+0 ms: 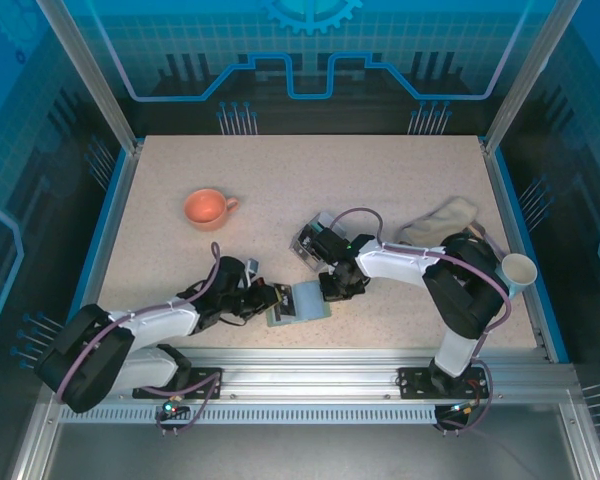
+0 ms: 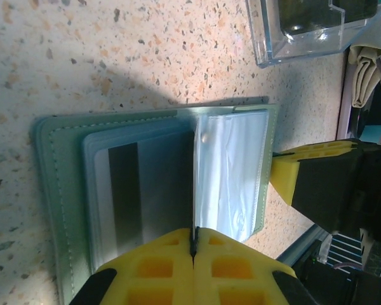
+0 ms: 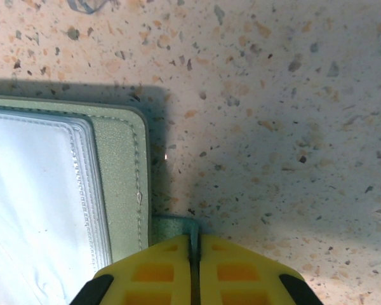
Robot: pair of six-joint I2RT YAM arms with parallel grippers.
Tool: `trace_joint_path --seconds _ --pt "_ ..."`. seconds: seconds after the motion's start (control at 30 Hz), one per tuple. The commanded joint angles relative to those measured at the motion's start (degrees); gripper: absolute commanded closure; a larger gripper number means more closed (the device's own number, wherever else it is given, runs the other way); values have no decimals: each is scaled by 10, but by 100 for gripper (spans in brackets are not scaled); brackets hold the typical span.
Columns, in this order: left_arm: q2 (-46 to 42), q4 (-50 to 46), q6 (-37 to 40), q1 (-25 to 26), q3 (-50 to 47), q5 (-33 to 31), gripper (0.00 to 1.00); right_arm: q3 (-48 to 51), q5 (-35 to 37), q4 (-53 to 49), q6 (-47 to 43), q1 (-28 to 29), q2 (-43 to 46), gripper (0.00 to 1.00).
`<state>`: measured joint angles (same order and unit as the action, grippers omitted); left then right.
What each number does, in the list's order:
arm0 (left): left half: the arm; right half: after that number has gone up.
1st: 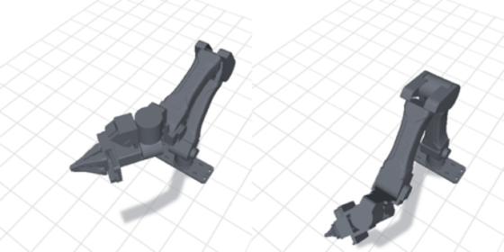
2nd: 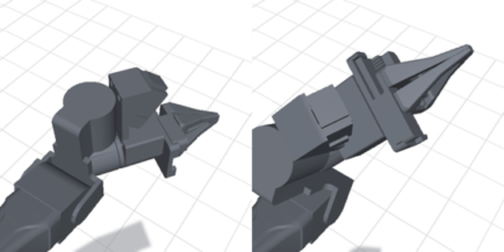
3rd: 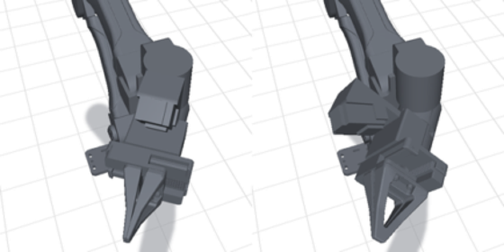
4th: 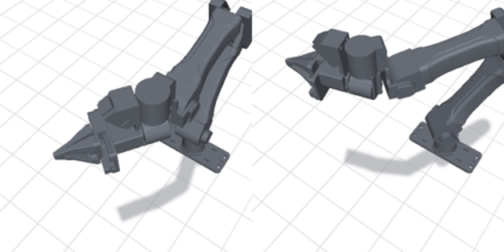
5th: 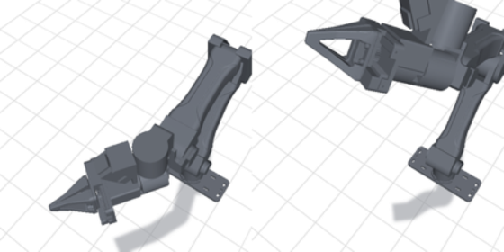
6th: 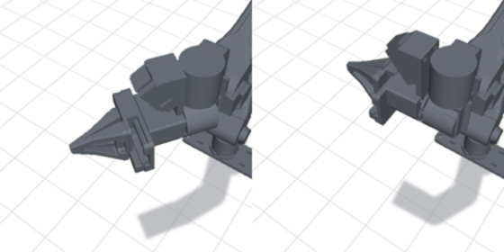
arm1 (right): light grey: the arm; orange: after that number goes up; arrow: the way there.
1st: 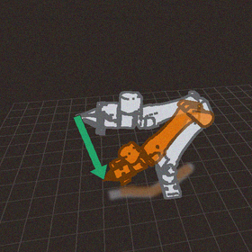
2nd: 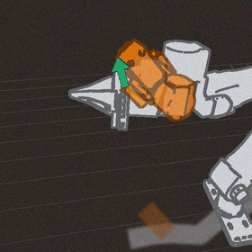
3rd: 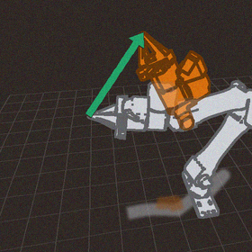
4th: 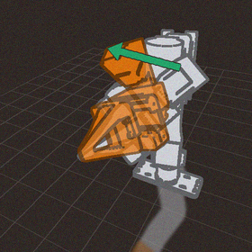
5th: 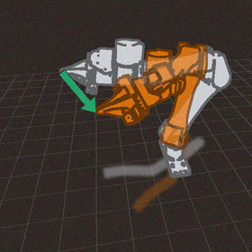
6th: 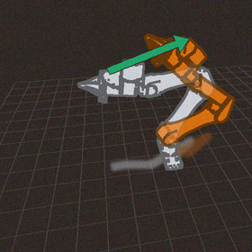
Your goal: Put the credit cards into the card holder
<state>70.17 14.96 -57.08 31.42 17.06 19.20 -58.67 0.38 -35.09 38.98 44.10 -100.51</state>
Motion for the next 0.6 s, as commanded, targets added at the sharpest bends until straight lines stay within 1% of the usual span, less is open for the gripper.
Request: trace_joint_path --seconds 0.0,0.17,0.57 --pt "-17 21 -3 6 -9 -7 100 23 -10 19 9 -2 -33 95" --pt "-8 57 -9 11 -9 -1 100 23 -11 19 8 -3 -38 95" --pt "21 43 -6 20 -3 -4 100 16 -13 16 7 -3 -42 95"
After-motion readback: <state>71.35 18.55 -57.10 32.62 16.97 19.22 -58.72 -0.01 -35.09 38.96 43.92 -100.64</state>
